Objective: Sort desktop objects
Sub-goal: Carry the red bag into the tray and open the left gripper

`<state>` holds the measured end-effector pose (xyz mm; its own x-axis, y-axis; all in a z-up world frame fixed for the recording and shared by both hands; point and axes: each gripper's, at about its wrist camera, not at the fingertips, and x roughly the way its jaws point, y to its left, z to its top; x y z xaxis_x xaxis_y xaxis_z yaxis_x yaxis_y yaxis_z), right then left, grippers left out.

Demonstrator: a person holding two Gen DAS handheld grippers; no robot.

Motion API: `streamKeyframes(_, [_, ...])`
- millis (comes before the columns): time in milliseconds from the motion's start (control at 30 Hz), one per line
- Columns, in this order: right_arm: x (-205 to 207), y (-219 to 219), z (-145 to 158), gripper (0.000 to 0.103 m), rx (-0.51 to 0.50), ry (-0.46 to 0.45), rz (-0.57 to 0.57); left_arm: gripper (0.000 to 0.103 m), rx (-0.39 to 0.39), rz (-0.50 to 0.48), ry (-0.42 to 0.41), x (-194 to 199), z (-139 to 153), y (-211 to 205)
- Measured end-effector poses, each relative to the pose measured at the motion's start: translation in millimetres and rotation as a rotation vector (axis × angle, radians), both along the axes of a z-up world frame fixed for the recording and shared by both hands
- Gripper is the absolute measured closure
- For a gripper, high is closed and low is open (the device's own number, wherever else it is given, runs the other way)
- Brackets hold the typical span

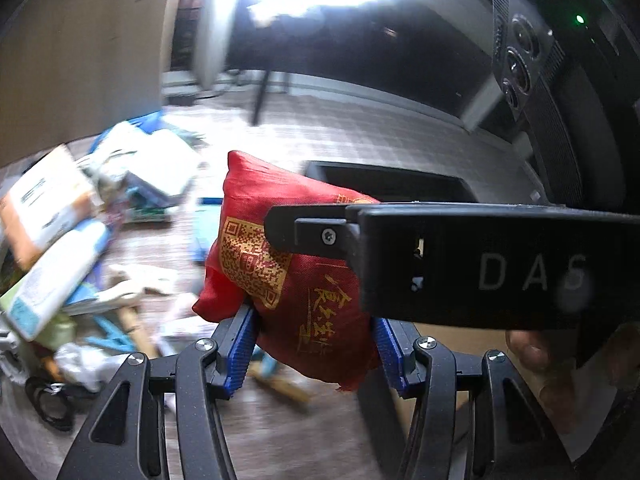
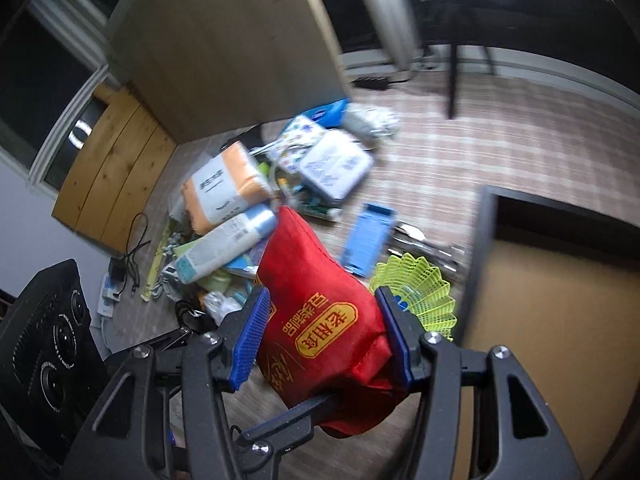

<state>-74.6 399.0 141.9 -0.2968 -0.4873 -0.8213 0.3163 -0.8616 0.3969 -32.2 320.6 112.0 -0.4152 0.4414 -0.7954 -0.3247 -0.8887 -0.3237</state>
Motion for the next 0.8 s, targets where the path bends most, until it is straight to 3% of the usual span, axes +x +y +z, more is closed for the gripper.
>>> streamKeyframes(400, [60,145,-1,0.050,0.022,-0.016,-0.268,0.051,0.014,-0.223,-0.011,35,3,122])
streamKeyframes(800, [100,216,-9,0.049,0.041,-0.040,-0.418,0.049,0.000,-0.361,-0.021,67,3,185])
